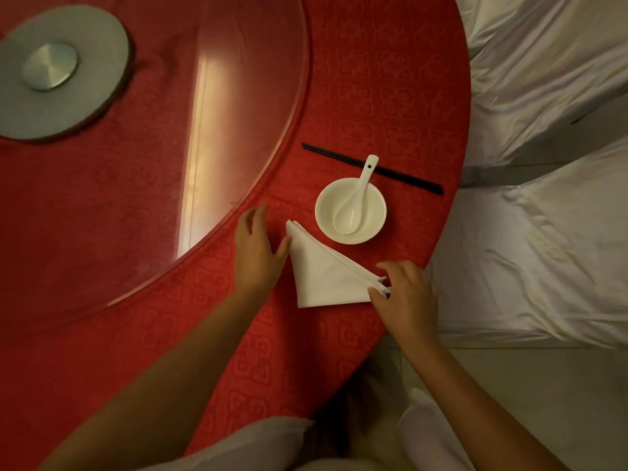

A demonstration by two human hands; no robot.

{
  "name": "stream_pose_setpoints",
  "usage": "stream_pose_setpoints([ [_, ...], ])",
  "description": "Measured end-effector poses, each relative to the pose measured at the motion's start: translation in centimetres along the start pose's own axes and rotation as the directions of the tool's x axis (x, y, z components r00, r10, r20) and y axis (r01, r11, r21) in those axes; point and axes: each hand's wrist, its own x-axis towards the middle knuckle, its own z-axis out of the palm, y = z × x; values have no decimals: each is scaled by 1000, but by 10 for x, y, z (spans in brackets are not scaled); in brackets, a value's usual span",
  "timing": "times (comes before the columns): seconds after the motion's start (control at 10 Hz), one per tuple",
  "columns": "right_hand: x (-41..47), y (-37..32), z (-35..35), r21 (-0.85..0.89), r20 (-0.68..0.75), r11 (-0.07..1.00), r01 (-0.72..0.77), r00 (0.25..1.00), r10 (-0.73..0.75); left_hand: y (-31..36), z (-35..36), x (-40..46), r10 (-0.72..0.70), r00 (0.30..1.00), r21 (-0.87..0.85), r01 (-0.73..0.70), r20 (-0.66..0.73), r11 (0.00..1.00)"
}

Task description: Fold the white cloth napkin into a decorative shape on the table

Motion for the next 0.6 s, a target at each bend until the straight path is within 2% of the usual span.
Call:
stream_pose_setpoints([
  [0.1, -6, -4, 2, -118, -61, 967, 224, 971, -232, -4, 0, -29, 292, 951, 219, -307, 100, 926],
  [0.2, -16, -6, 14, -270, 97, 869, 414, 910, -403, -13, 12, -49, 329, 850, 338, -477, 411, 811],
  [0.3, -25, 3, 26, -297, 226, 860, 415, 905, -359, -22, 22, -48, 233, 823, 395, -472, 518, 788],
  [0.6, -16, -2, 13, -305, 445, 860, 409, 860, -251, -5, 4, -36, 115, 760, 447, -489, 639, 749],
])
